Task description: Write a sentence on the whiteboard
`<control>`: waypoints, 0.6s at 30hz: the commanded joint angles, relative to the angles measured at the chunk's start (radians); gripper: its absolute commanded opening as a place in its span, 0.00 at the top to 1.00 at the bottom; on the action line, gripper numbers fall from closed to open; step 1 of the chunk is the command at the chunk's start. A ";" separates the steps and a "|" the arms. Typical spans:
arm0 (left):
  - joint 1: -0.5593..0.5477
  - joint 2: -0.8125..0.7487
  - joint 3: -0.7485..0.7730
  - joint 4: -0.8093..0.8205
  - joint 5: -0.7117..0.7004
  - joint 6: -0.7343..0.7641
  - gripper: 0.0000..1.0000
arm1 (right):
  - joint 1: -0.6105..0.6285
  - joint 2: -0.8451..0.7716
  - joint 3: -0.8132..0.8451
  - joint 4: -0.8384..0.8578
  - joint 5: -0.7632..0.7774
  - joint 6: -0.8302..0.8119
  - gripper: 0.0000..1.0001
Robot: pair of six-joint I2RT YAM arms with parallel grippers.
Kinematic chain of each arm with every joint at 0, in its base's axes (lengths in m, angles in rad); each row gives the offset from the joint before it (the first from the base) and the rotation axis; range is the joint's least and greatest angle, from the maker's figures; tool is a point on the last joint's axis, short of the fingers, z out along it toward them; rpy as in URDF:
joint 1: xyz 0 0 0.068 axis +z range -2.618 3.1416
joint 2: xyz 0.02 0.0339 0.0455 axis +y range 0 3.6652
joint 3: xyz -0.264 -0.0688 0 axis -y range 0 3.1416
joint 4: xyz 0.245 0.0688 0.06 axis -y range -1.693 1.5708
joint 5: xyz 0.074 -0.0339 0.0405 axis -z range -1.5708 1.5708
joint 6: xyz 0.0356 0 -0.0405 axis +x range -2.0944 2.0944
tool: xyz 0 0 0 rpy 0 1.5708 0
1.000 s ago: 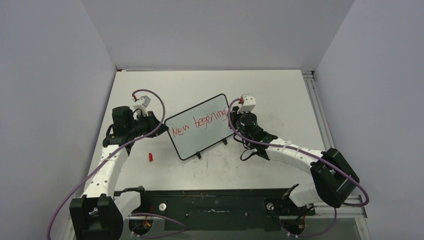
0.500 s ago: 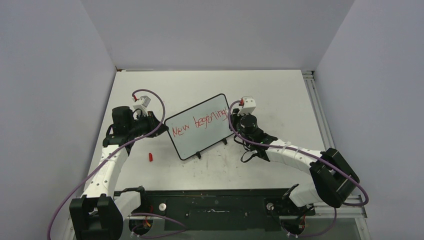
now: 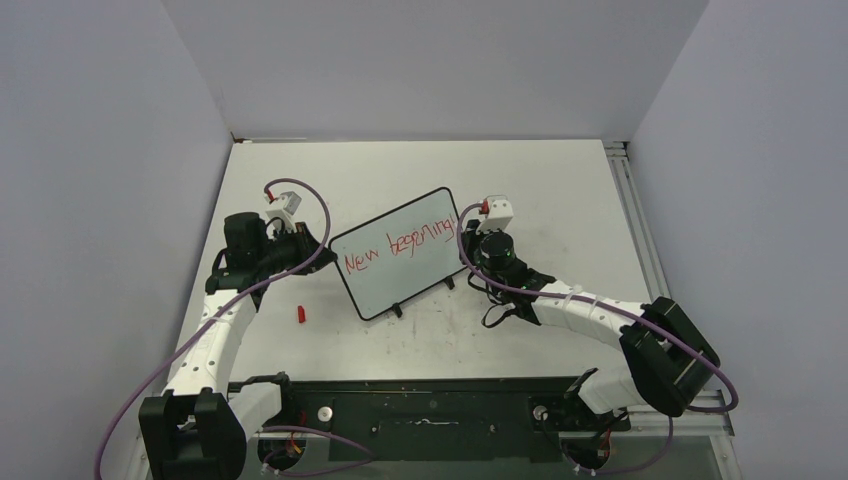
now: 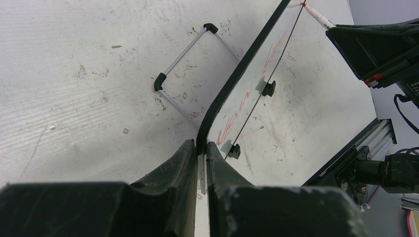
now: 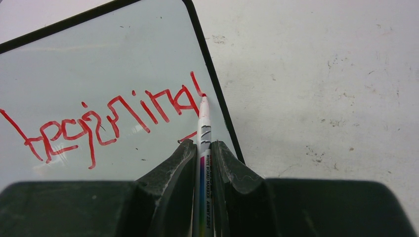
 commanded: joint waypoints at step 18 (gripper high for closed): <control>0.001 -0.012 0.012 0.027 0.004 0.006 1.00 | 0.003 -0.030 -0.014 -0.009 0.043 0.020 0.95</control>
